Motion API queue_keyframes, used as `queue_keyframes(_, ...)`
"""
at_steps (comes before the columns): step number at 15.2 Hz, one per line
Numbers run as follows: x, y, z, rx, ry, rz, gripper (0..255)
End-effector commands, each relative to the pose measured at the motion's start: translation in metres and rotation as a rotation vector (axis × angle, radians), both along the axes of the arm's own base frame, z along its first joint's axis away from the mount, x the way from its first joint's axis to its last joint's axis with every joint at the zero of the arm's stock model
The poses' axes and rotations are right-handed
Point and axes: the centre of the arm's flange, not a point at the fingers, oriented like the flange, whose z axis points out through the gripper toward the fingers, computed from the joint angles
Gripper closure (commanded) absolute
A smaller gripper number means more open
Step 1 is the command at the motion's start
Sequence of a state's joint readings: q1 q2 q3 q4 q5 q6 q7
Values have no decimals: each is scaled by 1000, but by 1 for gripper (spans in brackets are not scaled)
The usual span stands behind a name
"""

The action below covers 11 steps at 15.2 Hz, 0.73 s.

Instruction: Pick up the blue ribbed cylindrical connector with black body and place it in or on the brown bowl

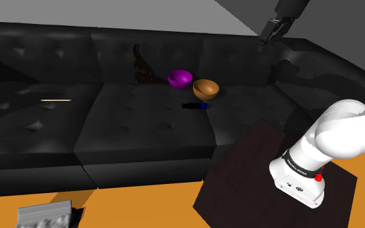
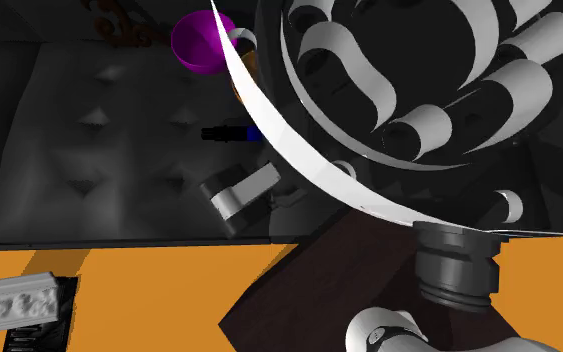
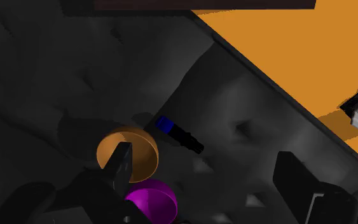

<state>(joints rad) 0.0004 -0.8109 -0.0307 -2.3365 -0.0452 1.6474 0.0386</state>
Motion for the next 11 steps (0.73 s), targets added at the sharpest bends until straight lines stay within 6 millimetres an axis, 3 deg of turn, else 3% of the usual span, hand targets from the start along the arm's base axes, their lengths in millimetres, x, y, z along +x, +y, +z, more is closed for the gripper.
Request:
queue_keyframes(1, 0, 0, 0, 0, 0, 0, 0)
queue_keyframes(11, 66, -36, -110, -10, 15, 244, 0)
